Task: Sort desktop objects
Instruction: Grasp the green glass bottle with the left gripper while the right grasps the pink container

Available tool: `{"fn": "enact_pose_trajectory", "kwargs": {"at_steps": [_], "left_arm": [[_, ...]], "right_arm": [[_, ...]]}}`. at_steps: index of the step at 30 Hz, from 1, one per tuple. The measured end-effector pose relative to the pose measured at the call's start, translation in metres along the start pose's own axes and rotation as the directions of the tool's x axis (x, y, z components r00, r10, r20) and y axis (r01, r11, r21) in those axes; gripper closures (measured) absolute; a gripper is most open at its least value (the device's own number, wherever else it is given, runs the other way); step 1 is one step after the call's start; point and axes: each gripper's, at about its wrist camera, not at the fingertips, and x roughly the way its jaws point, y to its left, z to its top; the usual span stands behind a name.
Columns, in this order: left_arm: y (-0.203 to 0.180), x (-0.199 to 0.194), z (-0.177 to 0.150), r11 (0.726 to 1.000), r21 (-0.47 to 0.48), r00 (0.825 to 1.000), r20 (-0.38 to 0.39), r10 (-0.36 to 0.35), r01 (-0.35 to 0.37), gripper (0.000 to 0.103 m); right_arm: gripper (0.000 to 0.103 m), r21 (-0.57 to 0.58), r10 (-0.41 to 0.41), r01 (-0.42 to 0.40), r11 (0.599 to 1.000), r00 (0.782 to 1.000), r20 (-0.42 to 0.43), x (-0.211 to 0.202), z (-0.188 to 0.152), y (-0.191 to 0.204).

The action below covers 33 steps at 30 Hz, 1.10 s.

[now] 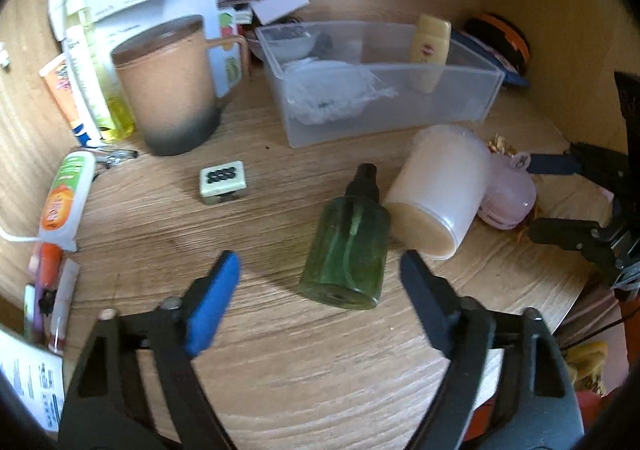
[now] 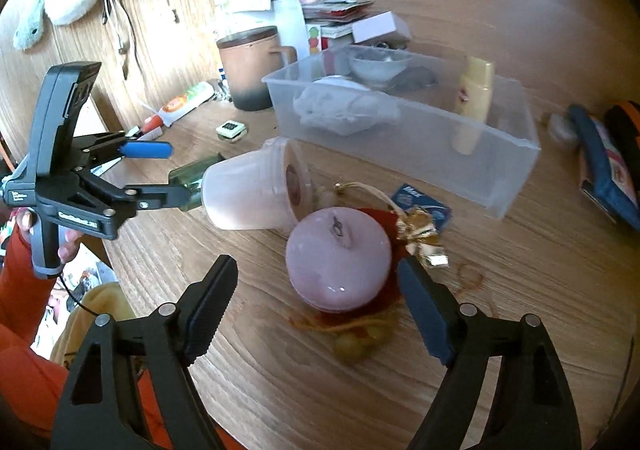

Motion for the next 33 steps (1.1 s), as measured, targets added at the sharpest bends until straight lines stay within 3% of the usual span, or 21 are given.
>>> {"fn": "enact_pose_trajectory", "kwargs": {"at_steps": [7,11,14,18,20,33], "left_arm": [[0.000,0.017,0.006,1.000,0.023,0.999,-0.035,-0.018,0.019,0.031],[-0.003,0.025,0.008,0.999,0.031,0.997,-0.057,-0.042,0.044,0.042],[-0.007,0.026,0.007,0.998,0.049,0.998,-0.054,-0.034,0.037,0.045],[-0.007,0.025,0.007,0.998,0.041,0.999,-0.039,-0.038,0.039,0.052],[-0.007,0.025,0.006,0.999,0.043,0.999,-0.028,-0.026,0.027,0.062],[0.007,0.013,0.008,1.000,-0.013,1.000,0.019,-0.003,0.003,0.062]], "right_arm": [[0.026,-0.014,-0.024,0.024,1.000,0.999,-0.036,0.015,0.004,0.000],[0.026,-0.001,-0.022,0.022,1.000,0.998,-0.062,0.024,0.005,-0.004],[0.027,-0.007,-0.032,0.032,0.999,0.997,-0.067,0.028,0.009,-0.003],[0.043,-0.016,-0.061,0.060,0.998,0.995,-0.079,0.035,0.010,-0.003],[0.043,0.005,-0.046,0.047,0.999,0.996,-0.075,0.035,0.010,-0.007],[0.043,0.057,-0.052,0.054,0.997,0.998,-0.029,0.010,0.012,-0.018]]}}
